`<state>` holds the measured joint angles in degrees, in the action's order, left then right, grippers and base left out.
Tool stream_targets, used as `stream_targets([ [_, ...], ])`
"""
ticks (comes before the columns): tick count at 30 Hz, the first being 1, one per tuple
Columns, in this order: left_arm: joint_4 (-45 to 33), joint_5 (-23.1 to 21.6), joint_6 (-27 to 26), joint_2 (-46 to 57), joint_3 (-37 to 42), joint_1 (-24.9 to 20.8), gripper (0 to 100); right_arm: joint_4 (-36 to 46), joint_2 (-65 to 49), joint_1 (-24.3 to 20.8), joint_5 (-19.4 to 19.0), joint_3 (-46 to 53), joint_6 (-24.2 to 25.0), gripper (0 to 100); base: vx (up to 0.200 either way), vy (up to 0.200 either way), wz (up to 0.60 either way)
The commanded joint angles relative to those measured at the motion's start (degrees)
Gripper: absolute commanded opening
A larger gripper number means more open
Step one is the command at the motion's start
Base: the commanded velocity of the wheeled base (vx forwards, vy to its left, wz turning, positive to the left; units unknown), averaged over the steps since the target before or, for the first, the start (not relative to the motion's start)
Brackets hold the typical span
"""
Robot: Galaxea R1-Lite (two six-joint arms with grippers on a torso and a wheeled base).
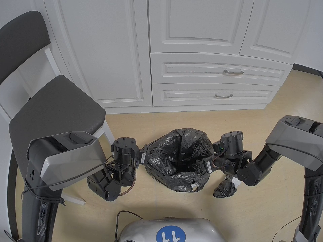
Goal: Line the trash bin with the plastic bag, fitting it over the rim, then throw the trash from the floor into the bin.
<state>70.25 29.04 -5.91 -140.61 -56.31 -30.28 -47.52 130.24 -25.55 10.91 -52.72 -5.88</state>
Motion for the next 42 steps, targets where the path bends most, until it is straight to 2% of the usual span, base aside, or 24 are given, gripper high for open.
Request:
stream_targets([
  [1, 0.4, 0.0, 0.1, 1.7, 1.6, -1.3, 100, -0.2, 1.8, -0.5, 0.1, 2.5, -2.4, 100, 0.0, 0.0, 0.0],
  [3, 0.6, 0.0, 0.1, 1.8, 1.6, -1.4, 100, -0.4, 3.1, 0.5, 0.1, 2.7, -4.8, 100, 0.0, 0.0, 0.0],
  [10, 1.7, 0.0, 0.1, 2.3, 2.3, -1.4, 100, -0.6, 0.2, 1.3, -0.5, 6.1, -7.0, 100, 0.0, 0.0, 0.0],
  [15, 1.6, 0.0, 0.1, 2.4, 2.3, -1.3, 100, -0.6, -3.0, 3.7, -7.3, 10.8, -12.6, 100, 0.0, 0.0, 0.0],
  [17, 1.6, 0.0, 0.1, 2.3, 2.5, -1.3, 100, -0.6, -2.5, 3.9, -7.7, 11.2, -13.8, 100, 0.0, 0.0, 0.0],
  [24, 1.6, 0.0, 0.1, 2.1, 2.9, -1.2, 100, -0.2, 4.6, 5.2, -7.7, 7.9, -13.8, 100, 0.0, 0.0, 0.0],
  [30, 1.4, 0.0, 0.0, 1.7, 2.7, -1.1, 100, -0.1, 9.4, 6.2, -7.2, 3.7, -12.4, 100, 0.0, 0.0, 0.0],
  [35, 1.1, 0.0, 0.0, 1.3, 2.4, -0.7, 100, -0.7, 12.0, 6.9, -5.0, -2.0, -7.0, 100, 0.0, 0.0, 0.0],
  [36, 1.1, 0.0, 0.0, 0.9, 2.3, -0.6, 100, -0.7, 11.9, 6.9, -3.6, -3.8, -4.5, 100, 0.0, 0.0, 0.0],
  [37, 1.1, 0.0, 0.0, 0.9, 2.3, -0.6, 100, -0.7, 11.9, 6.9, -3.6, -3.8, -4.5, 100, 0.0, 0.0, 0.0],
  [39, 1.0, 0.0, 0.0, 0.2, 2.1, -0.3, 100, -1.0, 11.3, 7.2, -2.1, -6.6, -0.8, 100, 0.0, 0.0, 0.0],
  [42, 0.9, 0.0, -0.1, -0.1, 1.8, 0.2, 100, -2.6, 11.3, 8.1, -1.1, -9.2, 1.3, 100, 0.0, 0.0, 0.0],
])
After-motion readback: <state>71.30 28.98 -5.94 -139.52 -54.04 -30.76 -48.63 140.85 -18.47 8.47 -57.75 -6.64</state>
